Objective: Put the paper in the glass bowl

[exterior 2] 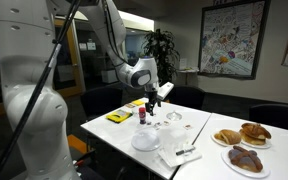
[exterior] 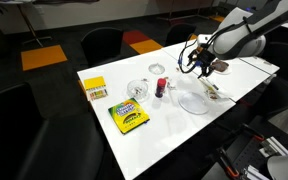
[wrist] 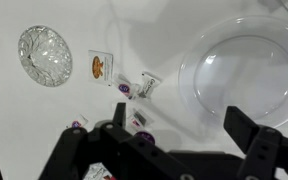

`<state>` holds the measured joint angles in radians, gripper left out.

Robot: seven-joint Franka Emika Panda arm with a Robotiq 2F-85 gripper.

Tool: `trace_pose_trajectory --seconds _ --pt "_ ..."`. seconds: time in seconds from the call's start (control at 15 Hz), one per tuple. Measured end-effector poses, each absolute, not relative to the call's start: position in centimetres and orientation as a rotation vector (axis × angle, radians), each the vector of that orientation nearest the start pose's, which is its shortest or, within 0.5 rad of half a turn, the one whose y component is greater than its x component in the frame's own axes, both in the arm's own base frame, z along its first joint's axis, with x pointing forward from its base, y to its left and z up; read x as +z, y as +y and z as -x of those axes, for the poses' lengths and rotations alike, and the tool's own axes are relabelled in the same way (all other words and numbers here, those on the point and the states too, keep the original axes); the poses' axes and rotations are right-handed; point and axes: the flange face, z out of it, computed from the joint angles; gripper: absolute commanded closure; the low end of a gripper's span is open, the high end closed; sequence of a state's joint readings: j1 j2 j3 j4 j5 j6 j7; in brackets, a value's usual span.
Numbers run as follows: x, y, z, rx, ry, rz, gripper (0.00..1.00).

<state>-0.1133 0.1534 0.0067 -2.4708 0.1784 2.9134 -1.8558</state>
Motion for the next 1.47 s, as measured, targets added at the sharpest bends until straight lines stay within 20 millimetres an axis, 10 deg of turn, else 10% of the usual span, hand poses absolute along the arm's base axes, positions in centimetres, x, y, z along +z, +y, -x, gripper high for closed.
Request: trace_pose_trajectory --seconds 0.47,1.13,1.47 --pt "24.6 -10.3 -51.3 0.264 2.183 -1.93 0.0" --pt "25.5 -7.7 -54.0 0.61 2.269 -1.896 0.0" --pt "22.1 -12.5 -54.7 0.793 2.378 -1.951 0.0"
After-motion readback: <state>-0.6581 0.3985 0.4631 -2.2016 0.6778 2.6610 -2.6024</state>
